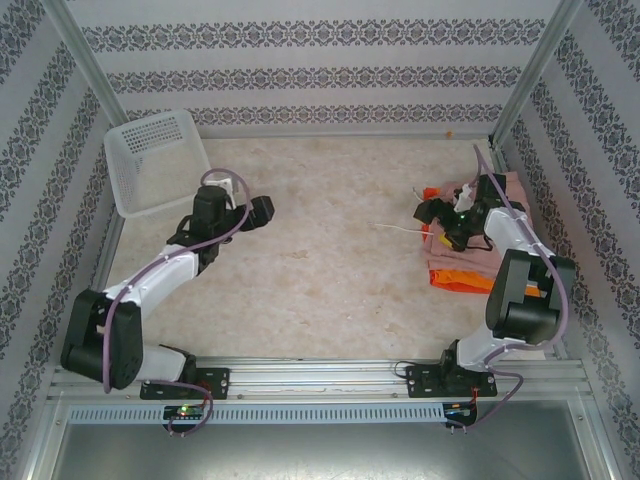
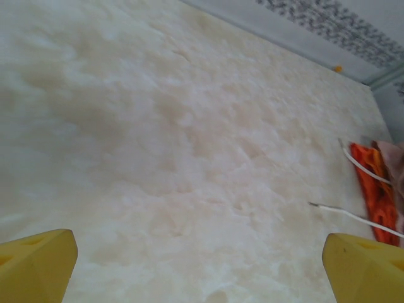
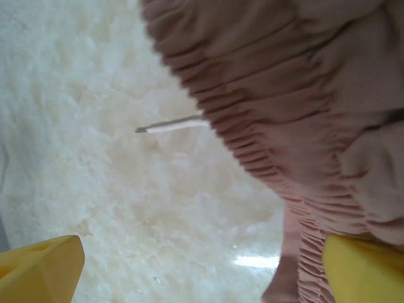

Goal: Fold and stack the shorts

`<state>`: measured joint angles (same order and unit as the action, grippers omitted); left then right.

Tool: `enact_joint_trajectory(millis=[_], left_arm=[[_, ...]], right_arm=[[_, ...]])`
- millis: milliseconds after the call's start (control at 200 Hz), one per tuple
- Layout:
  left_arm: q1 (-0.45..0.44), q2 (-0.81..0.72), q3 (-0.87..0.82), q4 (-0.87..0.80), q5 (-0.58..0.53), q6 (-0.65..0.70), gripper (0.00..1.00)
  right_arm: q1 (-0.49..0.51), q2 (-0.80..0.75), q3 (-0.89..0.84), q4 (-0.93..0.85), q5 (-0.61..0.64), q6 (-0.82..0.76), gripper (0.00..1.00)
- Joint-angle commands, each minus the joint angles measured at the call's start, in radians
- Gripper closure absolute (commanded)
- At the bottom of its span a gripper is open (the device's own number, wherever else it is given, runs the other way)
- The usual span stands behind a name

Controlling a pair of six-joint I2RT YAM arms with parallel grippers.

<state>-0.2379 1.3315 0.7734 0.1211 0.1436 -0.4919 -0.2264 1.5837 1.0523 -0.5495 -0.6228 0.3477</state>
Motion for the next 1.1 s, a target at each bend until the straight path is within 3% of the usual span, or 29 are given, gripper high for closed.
enact_joint_trajectory(millis=[0, 190, 300, 460, 654, 789, 909, 1094], left_arm=[[0.028, -0.092, -0.088, 0.066, -0.189, 0.129, 0.00], [0.037, -0.230, -0.320, 0.353, -0.457, 0.317, 0.00], [0.050, -0.205, -0.391, 0.479, -0.512, 0.419, 0.00], [0.069, -0.092, -0.426, 0.614, -0.503, 0.492, 0.00], [0.121, -0.060, -0.470, 0.714, -0.480, 0.489, 0.00], [0.141, 0.022, -0.519, 0.849, -0.440, 0.475, 0.00], [0.152, 0.089, -0.525, 0.929, -0.408, 0.492, 0.00], [0.159, 0.298, -0.539, 1.184, -0.349, 0.528, 0.00]], right_arm=[[0.013, -0.091, -0.018, 0.058, -0.040, 0.015, 0.02], [0.022, -0.284, -0.180, 0.319, 0.134, 0.008, 0.02], [0.026, -0.363, -0.353, 0.581, 0.192, -0.005, 0.02], [0.078, -0.408, -0.502, 0.771, 0.352, -0.150, 0.02], [0.130, -0.360, -0.591, 0.938, 0.436, -0.286, 0.02], [0.133, -0.316, -0.665, 1.128, 0.444, -0.296, 0.02], [0.137, -0.291, -0.664, 1.181, 0.434, -0.312, 0.02], [0.137, -0.231, -0.621, 1.191, 0.405, -0.319, 0.02]])
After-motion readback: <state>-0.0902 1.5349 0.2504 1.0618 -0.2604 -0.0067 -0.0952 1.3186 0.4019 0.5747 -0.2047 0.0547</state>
